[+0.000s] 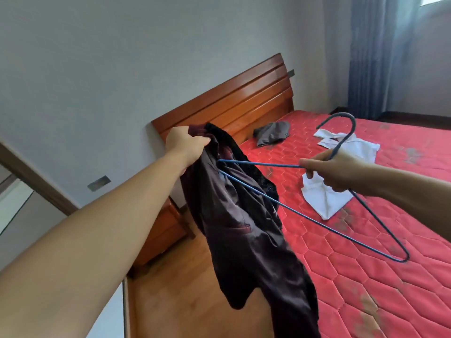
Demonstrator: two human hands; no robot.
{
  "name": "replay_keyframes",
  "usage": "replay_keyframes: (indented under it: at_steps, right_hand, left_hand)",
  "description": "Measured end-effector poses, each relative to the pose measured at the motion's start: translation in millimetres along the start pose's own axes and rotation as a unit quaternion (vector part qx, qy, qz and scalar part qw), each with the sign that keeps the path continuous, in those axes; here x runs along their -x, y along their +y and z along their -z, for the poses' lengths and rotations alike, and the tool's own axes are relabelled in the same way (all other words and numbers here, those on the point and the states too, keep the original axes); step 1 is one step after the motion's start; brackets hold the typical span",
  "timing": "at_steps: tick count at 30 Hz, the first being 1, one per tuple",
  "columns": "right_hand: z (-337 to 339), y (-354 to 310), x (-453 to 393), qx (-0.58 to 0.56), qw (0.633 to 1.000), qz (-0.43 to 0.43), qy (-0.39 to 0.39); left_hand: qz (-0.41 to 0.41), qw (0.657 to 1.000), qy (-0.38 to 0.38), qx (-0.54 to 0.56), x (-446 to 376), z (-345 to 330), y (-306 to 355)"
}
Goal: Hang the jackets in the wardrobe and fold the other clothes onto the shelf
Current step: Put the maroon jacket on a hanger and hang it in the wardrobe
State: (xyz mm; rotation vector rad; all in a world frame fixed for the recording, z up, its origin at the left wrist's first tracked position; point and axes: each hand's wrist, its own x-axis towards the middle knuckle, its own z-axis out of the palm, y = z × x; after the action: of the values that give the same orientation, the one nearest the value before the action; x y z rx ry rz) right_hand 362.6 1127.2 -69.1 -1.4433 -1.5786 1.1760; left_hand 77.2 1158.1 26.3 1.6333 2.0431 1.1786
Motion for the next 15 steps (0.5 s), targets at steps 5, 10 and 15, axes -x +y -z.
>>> replay_keyframes:
  at_steps: [5,10,15]
  right_hand:
    - [-39,-28,-5,0.063,0.996,0.068,0.012]
    - [-84,-40,-11,0.086,0.993,0.081,0.021]
    - [-101,-54,-17,-0.127,0.99,0.053,0.034]
  left_hand:
    - [-0.064,0.997,-0.007,-0.046,15,16,5]
    - [-0.135,0.984,-0.067,-0.099,34,25,23]
    - [-0.136,0.976,-0.104,-0.137,38,45,23]
